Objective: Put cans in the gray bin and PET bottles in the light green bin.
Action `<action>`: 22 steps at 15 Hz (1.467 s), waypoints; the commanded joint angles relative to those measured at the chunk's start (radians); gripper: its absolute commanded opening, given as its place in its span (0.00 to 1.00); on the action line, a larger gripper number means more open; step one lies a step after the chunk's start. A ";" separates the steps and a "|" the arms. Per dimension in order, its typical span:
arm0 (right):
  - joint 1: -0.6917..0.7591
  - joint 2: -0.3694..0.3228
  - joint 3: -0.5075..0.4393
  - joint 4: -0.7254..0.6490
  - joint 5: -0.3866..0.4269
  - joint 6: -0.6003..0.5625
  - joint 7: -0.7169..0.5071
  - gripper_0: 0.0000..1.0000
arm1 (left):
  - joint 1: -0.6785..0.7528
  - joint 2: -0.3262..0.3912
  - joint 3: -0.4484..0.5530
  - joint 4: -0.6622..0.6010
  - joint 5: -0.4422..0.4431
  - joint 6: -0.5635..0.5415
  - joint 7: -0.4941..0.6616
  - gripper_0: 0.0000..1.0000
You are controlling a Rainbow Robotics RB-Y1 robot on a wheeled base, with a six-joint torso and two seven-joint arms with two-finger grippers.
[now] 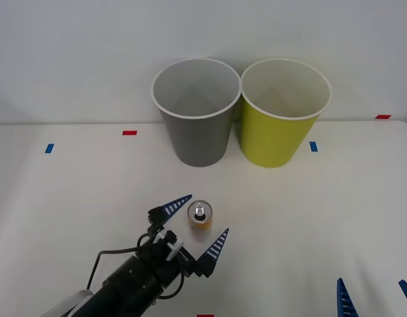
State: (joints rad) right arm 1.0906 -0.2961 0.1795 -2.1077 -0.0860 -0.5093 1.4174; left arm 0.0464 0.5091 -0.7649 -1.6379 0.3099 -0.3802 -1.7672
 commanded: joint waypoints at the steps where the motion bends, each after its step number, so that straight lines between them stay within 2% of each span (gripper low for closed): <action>1: 0.000 0.000 0.000 0.000 0.000 0.000 0.000 1.00 | 0.000 -0.009 -0.002 0.003 0.009 0.009 0.002 1.00; 6: 0.000 0.000 0.000 0.000 0.000 0.000 0.000 1.00 | -0.006 -0.021 -0.002 0.003 0.018 0.027 0.005 1.00; 8: 0.000 0.000 0.000 0.000 0.000 0.000 0.000 1.00 | -0.006 -0.027 -0.001 0.003 0.020 0.027 0.005 0.18; 9: 0.000 0.000 0.000 0.000 0.000 0.000 0.000 1.00 | -0.006 -0.032 -0.001 0.003 0.020 0.027 0.005 0.00; 20: 0.000 0.000 0.000 0.000 0.000 0.000 0.000 1.00 | -0.005 -0.035 0.004 0.003 0.021 0.040 0.005 0.00; 22: 0.000 0.000 0.000 0.000 0.000 0.000 0.000 1.00 | -0.002 -0.038 0.029 -0.043 0.031 0.107 0.008 0.00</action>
State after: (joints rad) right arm 1.0906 -0.2961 0.1795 -2.1077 -0.0859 -0.5093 1.4174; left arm 0.0419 0.4722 -0.7517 -1.6464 0.3344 -0.3220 -1.7616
